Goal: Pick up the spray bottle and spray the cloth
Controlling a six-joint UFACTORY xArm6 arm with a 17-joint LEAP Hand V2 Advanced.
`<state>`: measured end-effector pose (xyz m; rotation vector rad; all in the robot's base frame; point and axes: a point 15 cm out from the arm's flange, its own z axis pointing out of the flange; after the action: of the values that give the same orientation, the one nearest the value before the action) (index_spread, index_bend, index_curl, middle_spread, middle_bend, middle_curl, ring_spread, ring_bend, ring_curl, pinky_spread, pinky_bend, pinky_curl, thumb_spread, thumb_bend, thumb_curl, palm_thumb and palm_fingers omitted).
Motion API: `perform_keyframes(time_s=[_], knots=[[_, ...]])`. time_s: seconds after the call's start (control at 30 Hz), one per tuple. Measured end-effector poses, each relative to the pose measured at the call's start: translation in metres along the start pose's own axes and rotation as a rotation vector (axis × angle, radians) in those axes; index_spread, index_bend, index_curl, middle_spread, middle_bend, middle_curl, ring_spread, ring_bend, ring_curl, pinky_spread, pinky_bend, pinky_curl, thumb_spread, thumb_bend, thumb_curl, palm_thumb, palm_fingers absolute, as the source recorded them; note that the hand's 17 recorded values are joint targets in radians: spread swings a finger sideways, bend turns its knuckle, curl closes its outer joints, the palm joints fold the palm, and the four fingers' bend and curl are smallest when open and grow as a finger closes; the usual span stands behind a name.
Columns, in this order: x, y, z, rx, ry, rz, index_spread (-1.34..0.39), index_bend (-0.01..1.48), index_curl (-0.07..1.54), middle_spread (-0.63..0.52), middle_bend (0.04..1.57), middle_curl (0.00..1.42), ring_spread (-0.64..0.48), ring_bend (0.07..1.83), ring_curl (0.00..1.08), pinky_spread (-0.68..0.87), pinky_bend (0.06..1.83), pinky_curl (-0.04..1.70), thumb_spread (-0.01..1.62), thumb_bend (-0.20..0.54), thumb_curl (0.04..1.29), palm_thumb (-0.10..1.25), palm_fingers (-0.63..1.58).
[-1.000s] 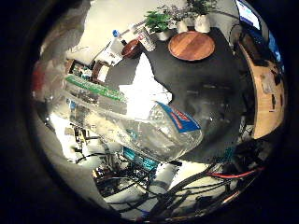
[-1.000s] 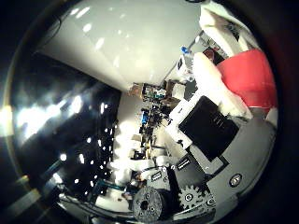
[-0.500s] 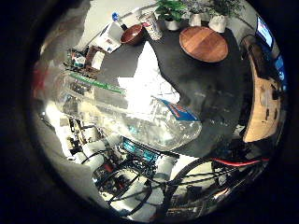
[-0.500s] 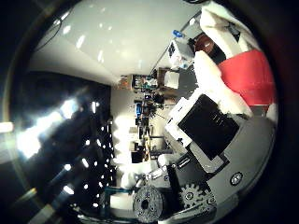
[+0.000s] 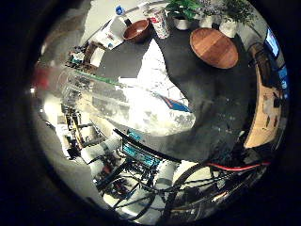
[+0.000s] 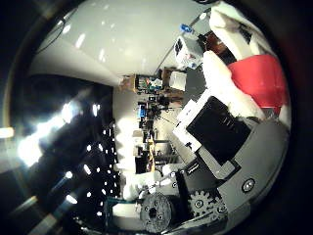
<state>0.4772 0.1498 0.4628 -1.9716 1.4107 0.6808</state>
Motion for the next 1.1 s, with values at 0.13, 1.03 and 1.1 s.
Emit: perform_keyframes(time_s=[0.13, 1.03, 1.1], knots=[[-0.002, -0.001, -0.002, 0.005, 0.003, 0.001, -0.3, 1.03, 1.0, -0.18, 1.29, 0.88, -0.23, 1.36, 0.8, -0.21, 1.06, 1.45, 0.94, -0.014, 0.79, 1.04, 1.09], [-0.071, -0.04, 0.042, 0.1, -0.144, -0.087, -0.29, 1.03, 1.01, -0.18, 1.29, 0.88, -0.23, 1.36, 0.8, -0.2, 1.05, 1.47, 0.94, -0.014, 0.81, 1.04, 1.09], [-0.087, -0.044, 0.045, 0.114, -0.175, -0.101, -0.29, 1.03, 1.01, -0.18, 1.29, 0.88, -0.23, 1.36, 0.8, -0.19, 1.04, 1.48, 0.93, -0.015, 0.81, 1.03, 1.09]])
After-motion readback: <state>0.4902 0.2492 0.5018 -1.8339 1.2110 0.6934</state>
